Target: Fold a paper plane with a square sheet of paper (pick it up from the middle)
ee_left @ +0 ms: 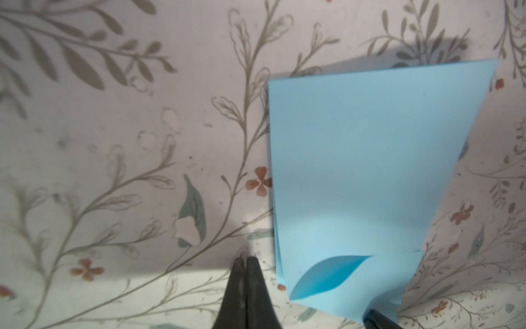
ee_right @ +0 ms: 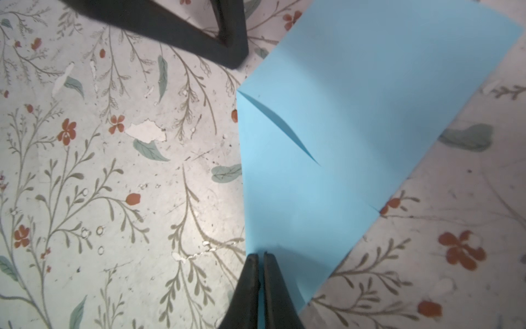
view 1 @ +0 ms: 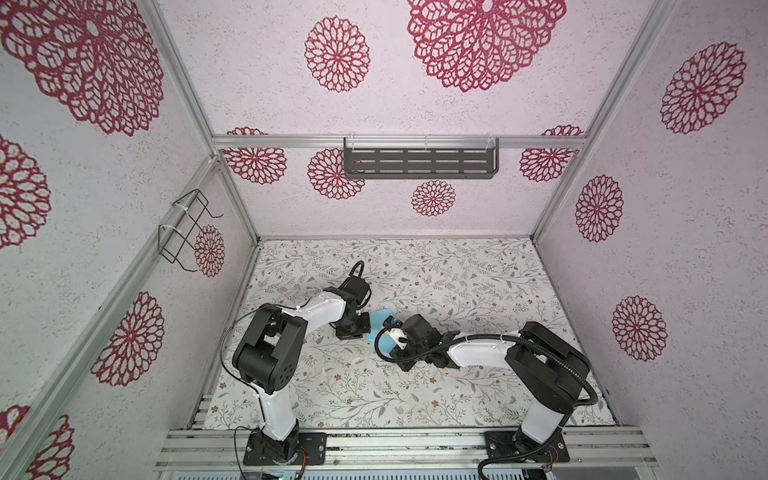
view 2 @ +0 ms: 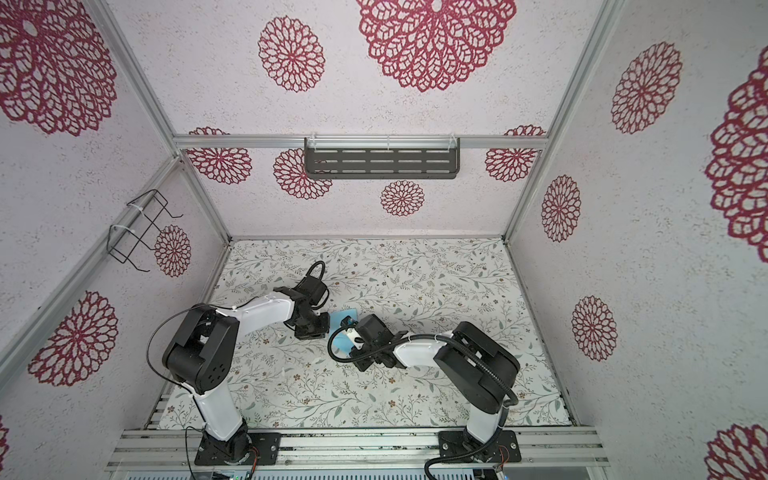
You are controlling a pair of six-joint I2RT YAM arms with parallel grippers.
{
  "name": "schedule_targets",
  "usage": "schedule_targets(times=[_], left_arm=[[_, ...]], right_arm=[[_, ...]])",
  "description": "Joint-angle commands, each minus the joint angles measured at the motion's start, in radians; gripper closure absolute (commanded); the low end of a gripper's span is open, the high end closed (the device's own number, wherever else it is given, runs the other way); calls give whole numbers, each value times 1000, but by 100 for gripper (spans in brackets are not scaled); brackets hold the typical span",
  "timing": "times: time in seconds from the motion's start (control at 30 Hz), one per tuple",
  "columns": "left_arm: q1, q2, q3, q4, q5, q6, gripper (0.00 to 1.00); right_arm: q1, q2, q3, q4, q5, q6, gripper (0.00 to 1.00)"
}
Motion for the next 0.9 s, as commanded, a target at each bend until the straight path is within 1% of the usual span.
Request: schedule_targets(times=[0.0,0.13,0.23,0.3,0.57,0.7,0.87], left_arm=[[5,-106,23,-6,40,3,95],[4,-178,-47,109,183,-63,95],[2,-178,-109,214,284,-126,96],[-2,-161,-135,260,324,-150,96],[-13,-50,-139,242,289,-146,99],[-12,-27,-139,237,264,-144,100],[-19,1,-138,188,202,-136,100]], right_arm=[[-5,30,-46,-127,19,24,89],[-6,27,-49,-114,13,29,88],[-8,25,-50,-107,8,34,88],[-8,25,-52,-102,2,34,88],[-9,18,-54,-95,-12,30,87],[-8,15,-50,-104,-12,24,87],[-8,6,-42,-123,-6,13,87]])
